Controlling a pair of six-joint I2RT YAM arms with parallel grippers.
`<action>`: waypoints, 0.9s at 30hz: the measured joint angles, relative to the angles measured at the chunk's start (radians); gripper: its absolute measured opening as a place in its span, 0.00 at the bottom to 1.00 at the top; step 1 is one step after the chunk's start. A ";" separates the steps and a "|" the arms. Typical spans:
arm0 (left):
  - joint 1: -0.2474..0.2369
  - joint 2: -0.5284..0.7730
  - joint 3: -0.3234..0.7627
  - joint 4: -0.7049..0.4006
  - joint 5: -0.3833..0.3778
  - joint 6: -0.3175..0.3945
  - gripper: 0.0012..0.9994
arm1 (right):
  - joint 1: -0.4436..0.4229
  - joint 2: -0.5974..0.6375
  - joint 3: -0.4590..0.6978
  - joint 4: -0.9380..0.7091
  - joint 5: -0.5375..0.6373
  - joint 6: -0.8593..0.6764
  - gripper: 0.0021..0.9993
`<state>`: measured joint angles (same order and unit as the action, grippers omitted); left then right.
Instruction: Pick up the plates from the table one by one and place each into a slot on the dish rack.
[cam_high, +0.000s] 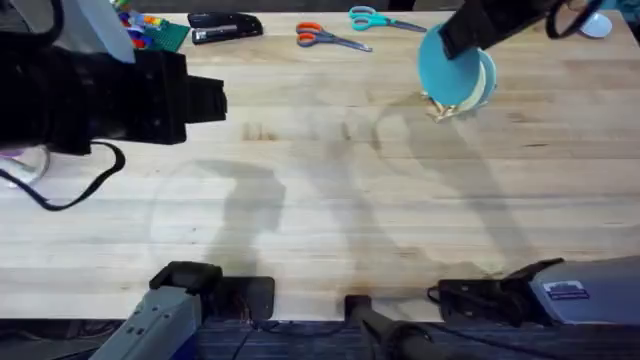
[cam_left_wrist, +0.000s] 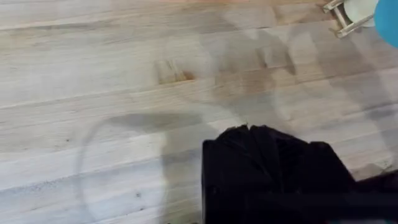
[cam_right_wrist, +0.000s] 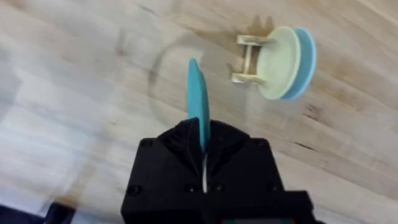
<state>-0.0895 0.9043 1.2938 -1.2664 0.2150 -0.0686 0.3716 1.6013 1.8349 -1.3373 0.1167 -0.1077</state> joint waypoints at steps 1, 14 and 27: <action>0.000 0.000 0.000 -0.001 0.000 0.000 0.04 | -0.017 -0.017 -0.030 0.022 0.000 -0.001 0.03; 0.000 0.062 0.000 0.000 0.000 0.000 0.04 | -0.273 -0.105 -0.170 0.184 -0.103 -0.102 0.03; 0.000 0.125 0.000 0.021 -0.002 -0.008 1.00 | -0.301 -0.105 -0.170 0.185 -0.171 -0.267 0.03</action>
<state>-0.0895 1.0291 1.2938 -1.2454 0.2127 -0.0761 0.0708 1.4960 1.6650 -1.1521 -0.0544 -0.3751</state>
